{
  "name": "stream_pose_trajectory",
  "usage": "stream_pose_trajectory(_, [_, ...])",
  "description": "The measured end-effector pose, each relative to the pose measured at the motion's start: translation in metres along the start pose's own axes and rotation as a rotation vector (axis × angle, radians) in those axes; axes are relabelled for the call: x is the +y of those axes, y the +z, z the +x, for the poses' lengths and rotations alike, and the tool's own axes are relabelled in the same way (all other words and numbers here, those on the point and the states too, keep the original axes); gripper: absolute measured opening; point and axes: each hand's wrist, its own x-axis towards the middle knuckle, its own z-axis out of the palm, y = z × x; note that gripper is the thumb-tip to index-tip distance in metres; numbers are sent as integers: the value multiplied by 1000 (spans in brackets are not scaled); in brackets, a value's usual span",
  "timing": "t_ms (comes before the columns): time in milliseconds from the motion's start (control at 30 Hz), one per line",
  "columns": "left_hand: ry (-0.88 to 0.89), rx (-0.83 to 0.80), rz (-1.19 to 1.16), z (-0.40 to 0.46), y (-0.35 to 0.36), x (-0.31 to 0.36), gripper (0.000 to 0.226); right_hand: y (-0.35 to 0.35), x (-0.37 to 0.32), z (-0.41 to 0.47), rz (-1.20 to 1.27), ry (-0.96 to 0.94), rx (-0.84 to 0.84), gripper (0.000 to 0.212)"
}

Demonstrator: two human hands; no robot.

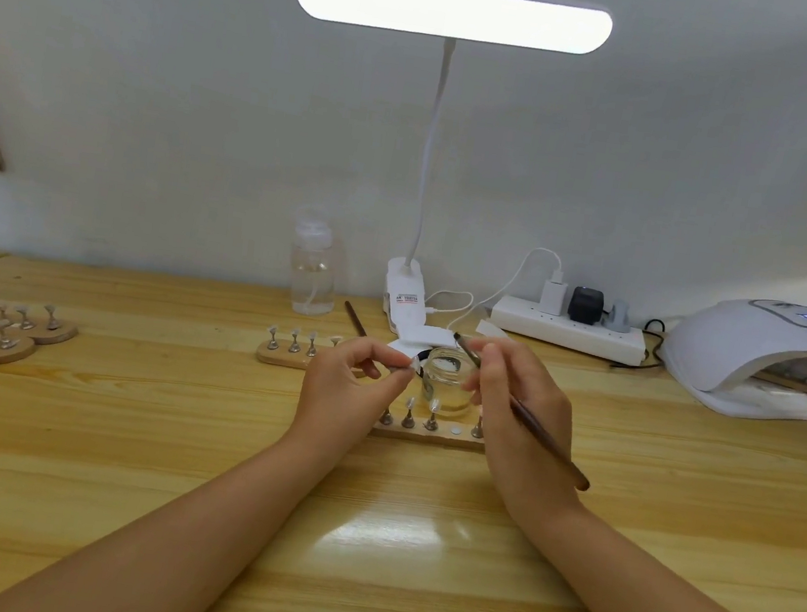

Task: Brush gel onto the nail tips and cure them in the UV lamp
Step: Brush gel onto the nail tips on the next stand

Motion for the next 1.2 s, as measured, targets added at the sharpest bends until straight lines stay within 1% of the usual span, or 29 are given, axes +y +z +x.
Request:
stream_pose_trajectory(100, [4, -5, 1, 0, 0, 2, 22, 0, 2, -1, -57, -21, -45, 24])
stream_pose_trajectory(200, [1, -8, 4, 0, 0, 2, 21, 1, 3, -2, -167, -104, -89, 18])
stream_pose_trajectory(333, [-5, -12, 1, 0, 0, 1, 21, 0, 2, -2, -108, -66, -69, 32])
stream_pose_trajectory(467, [-3, -9, -1, 0, 0, 1, 24, 3, 0, -3, -87, -54, -81, 26])
stream_pose_trajectory(567, [-9, -10, 1, 0, 0, 2, 24, 3, 1, -4, -20, -16, -69, 33])
stream_pose_trajectory(667, [-24, -9, -26, -1, 1, 4, 22, 3, 1, -3, -66, -71, -42, 31])
stream_pose_trajectory(733, [-28, -11, -38, -2, 1, 5, 22, 3, 2, -3, -65, -57, -56, 30])
stream_pose_trajectory(833, [-25, -13, -26, -1, 0, 5, 24, 3, 2, -4, -6, 1, -47, 34])
stream_pose_trajectory(900, [-21, -17, -20, -1, 0, 4, 25, 3, 2, -4, -34, -31, -29, 33])
stream_pose_trajectory(967, [-15, -18, -18, 0, 1, 3, 26, 2, 2, -3, -59, -47, -45, 30])
stream_pose_trajectory(1033, [-14, -20, -11, 0, 1, 3, 26, 3, 1, -4, -22, 4, -52, 30])
stream_pose_trajectory(1100, [-17, -18, 0, 0, 1, 2, 26, 3, 1, -4, 36, 51, -33, 38])
stream_pose_trajectory(1133, [-17, -18, 3, 0, 1, 2, 26, 3, 2, -4, 40, 40, -18, 40])
stream_pose_trajectory(1200, [-13, -24, 7, 0, 0, 1, 25, 2, 2, -4, -1, -1, -17, 35])
